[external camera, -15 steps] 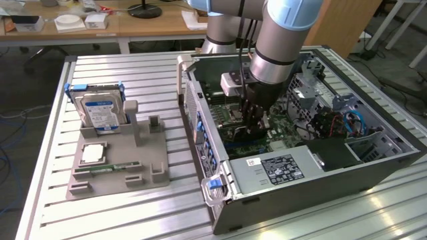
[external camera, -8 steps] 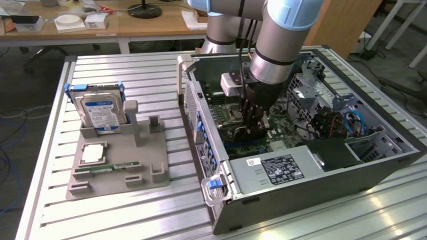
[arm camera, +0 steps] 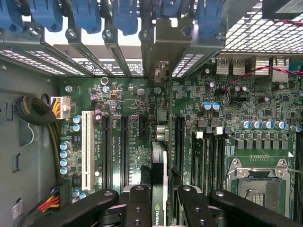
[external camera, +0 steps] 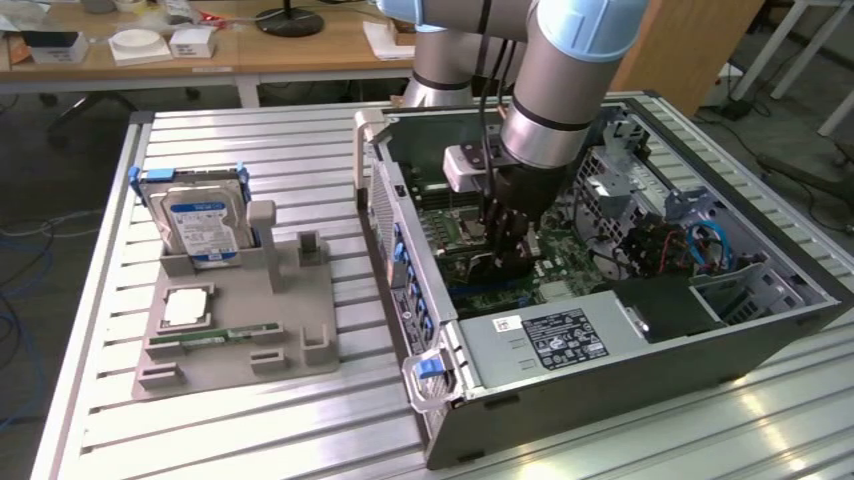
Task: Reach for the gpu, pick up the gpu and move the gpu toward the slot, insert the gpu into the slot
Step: 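Insert the gpu into the slot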
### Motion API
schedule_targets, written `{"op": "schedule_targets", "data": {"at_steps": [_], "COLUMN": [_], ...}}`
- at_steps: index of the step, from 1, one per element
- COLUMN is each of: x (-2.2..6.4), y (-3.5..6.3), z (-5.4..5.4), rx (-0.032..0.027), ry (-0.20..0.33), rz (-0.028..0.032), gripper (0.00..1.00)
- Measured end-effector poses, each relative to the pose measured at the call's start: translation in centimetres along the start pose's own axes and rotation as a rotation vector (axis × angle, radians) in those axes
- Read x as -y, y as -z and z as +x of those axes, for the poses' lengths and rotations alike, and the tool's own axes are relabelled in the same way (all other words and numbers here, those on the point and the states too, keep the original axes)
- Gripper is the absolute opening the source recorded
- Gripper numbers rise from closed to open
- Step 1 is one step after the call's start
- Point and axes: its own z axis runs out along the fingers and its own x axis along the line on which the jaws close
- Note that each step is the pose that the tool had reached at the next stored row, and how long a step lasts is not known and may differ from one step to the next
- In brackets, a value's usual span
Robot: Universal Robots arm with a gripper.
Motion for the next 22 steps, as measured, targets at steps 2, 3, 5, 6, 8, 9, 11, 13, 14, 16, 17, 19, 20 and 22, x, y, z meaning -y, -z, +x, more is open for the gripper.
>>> {"op": "schedule_targets", "data": {"at_steps": [2,3,5,6,8,9,11,13,14,16,17,19,20,22], "x": [0.00,-0.04,-0.13,-0.16,-0.18,-0.18,-0.18,-0.18,-0.18,-0.18,-0.18,-0.18,-0.18,-0.18], "y": [0.00,-0.03,-0.22,-0.29,-0.30,-0.30,-0.31,-0.31,-0.31,-0.32,-0.31,-0.32,-0.32,-0.32], "z": [0.00,0.00,0.00,0.01,0.01,0.01,0.01,0.01,0.01,0.01,0.01,0.01,0.01,0.01], "rx": [0.0000,0.0000,-0.0002,0.0000,-0.0002,-0.0003,-0.0001,0.0000,0.0000,0.0000,-0.0001,0.0000,0.0000,0.0000], "ry": [0.000,0.000,0.000,0.000,0.000,0.000,0.000,0.000,0.000,0.000,0.000,0.000,0.000,0.000], "rz": [0.0001,0.0002,0.0003,0.0002,-0.0001,-0.0002,0.0000,0.0000,0.0001,0.0001,0.0000,0.0001,0.0000,0.0000], "gripper": [0.26,0.26,0.26,0.26,0.26,0.26,0.26,0.26,0.26,0.26,0.26,0.26,0.26,0.26]}}
